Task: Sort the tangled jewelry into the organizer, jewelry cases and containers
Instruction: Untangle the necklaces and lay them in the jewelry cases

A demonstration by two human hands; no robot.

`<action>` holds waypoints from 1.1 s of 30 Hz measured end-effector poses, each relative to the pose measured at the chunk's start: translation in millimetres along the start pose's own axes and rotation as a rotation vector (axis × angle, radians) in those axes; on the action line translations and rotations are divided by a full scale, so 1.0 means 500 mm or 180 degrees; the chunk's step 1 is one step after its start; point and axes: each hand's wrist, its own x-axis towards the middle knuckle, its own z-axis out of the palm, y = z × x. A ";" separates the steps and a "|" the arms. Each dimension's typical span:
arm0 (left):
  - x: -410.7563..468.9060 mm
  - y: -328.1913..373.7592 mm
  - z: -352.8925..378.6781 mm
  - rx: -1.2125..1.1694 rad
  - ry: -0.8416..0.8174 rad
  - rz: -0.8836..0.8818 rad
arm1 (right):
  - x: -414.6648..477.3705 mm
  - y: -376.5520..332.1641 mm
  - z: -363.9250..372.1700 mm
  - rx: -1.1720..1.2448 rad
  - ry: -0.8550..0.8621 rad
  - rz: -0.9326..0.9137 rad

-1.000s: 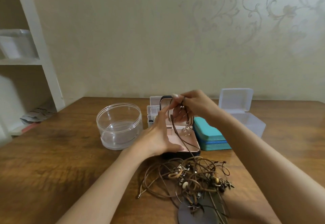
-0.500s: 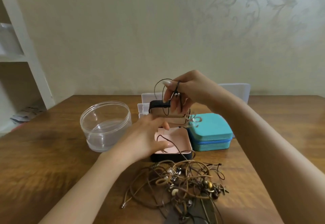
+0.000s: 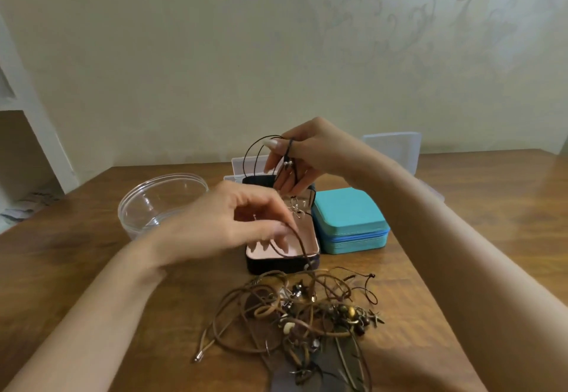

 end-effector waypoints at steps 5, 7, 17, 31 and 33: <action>-0.031 0.022 -0.043 -0.1062 -0.2090 -0.0255 | 0.004 0.004 0.001 0.0043 0.0114 -0.0097; -0.020 0.003 -0.037 -0.0494 -0.1141 -0.0441 | 0.005 0.006 0.001 -0.0010 0.0137 -0.0160; 0.028 -0.125 0.042 0.1043 0.0400 -0.0984 | 0.022 0.024 0.024 -0.0586 0.0328 -0.0905; 0.049 -0.141 0.066 0.0196 0.1950 -0.0862 | 0.019 0.037 0.051 -0.0075 0.0049 -0.0651; 0.045 -0.145 0.064 0.0634 0.1391 -0.1071 | 0.018 0.035 0.043 -0.0148 0.0119 -0.0568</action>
